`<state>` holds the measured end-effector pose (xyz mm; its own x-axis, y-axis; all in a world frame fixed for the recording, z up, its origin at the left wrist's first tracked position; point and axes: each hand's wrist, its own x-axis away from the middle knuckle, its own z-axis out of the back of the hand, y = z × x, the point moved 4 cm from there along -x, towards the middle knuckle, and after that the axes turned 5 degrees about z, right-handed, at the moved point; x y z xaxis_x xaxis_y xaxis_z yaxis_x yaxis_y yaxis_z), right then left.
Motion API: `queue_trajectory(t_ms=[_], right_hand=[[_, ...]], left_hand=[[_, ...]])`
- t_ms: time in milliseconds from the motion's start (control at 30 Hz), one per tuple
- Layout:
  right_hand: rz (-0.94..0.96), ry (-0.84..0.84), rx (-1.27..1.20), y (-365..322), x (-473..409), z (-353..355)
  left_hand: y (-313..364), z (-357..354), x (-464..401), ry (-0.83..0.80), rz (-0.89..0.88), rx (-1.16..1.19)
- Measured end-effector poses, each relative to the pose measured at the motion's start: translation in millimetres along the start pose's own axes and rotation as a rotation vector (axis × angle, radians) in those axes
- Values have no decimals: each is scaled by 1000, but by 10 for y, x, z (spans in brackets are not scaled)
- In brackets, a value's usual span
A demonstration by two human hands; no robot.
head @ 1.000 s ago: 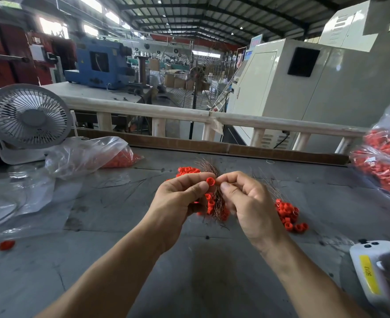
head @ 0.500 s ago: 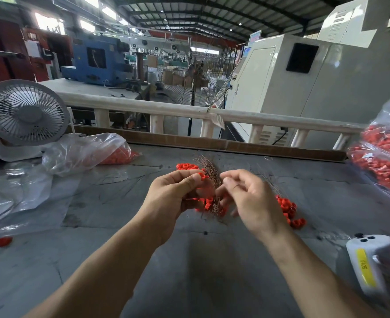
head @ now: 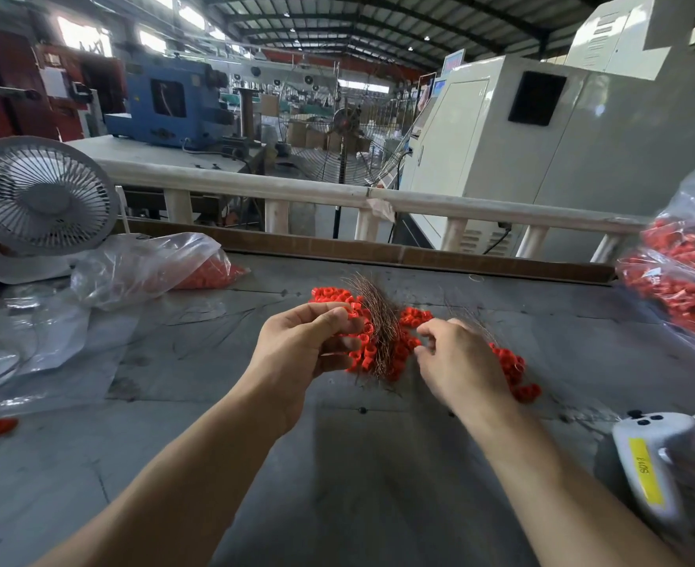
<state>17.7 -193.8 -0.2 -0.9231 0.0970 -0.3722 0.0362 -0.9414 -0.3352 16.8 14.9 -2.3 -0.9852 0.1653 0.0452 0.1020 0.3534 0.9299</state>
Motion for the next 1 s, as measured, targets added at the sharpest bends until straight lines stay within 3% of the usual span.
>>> queue_trajectory(t_ms=[300,433,533,633,1000], right_hand=[[-36,99,-73,81,-55,-79],[-38,213,-457,57,-27,30],[30,173,-871,-119,54,88],[121,117,-1080,-328,120,140],[198,107,-915,-400,202,185]], left_hand=[[-16,-19,2,-3,6,0],[3,-41,13,-17,2,4],[11,-64,26,-41,7,13],[16,-94,43,-68,9,29],[16,-93,47,-88,-12,67]])
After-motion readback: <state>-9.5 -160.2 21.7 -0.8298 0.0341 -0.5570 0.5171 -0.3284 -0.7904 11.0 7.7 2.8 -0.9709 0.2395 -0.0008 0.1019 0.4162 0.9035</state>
